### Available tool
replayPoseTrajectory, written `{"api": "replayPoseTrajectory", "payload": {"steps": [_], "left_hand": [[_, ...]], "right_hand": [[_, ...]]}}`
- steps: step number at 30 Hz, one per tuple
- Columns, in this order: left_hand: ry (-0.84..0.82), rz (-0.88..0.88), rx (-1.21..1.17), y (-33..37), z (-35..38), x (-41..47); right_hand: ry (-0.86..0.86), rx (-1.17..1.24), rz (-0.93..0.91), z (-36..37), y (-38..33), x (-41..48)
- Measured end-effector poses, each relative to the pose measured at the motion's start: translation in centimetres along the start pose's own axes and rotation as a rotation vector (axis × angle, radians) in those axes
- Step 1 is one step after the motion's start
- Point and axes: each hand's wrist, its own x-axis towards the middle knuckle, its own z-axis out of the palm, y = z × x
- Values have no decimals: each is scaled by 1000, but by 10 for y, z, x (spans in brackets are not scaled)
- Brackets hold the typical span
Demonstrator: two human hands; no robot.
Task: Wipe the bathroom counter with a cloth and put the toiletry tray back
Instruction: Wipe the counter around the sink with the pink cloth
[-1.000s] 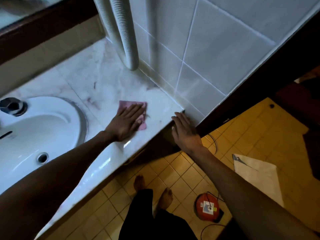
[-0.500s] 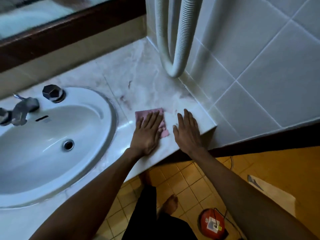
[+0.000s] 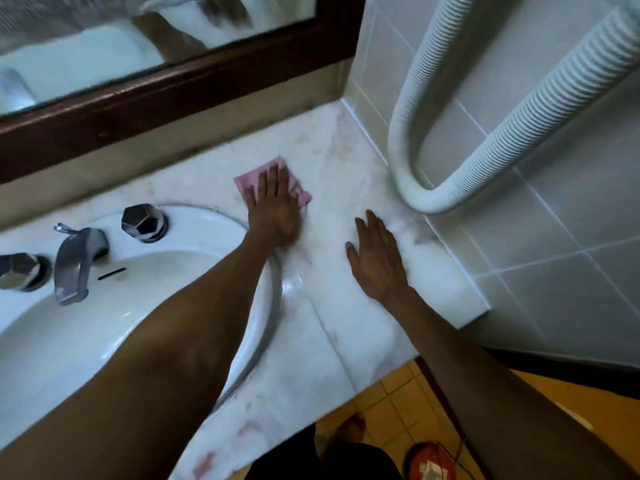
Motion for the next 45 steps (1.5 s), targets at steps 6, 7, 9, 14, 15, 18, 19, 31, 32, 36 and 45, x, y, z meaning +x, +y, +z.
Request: {"api": "replayPoseTrajectory", "payload": {"steps": [6, 7, 9, 14, 15, 18, 19, 31, 32, 36, 45], "left_hand": [[-121, 76, 10, 0, -1, -7], [-119, 105, 21, -7, -5, 1], [-106, 147, 41, -24, -14, 21], [-112, 85, 30, -72, -43, 54], [-116, 90, 38, -81, -46, 53], [-131, 176, 104, -97, -53, 47], [-144, 190, 117, -100, -54, 48], [-188, 296, 160, -10, -32, 148], [-205, 313, 148, 2, -31, 155], [-252, 367, 137, 19, -31, 164], [-153, 416, 166, -54, -34, 106]], "right_hand": [[-19, 28, 47, -3, -23, 54], [-18, 38, 46, -3, -27, 63], [-6, 57, 44, -4, -35, 79], [-6, 70, 42, -6, -42, 105], [0, 79, 53, -4, -42, 109], [44, 86, 86, 2, -37, 121], [49, 70, 90, 5, -35, 125], [291, -31, 138, 37, -29, 130], [301, -27, 137, 35, -29, 129], [309, 1, 140, 32, -31, 127], [318, -5, 149, 35, -30, 130]]}}
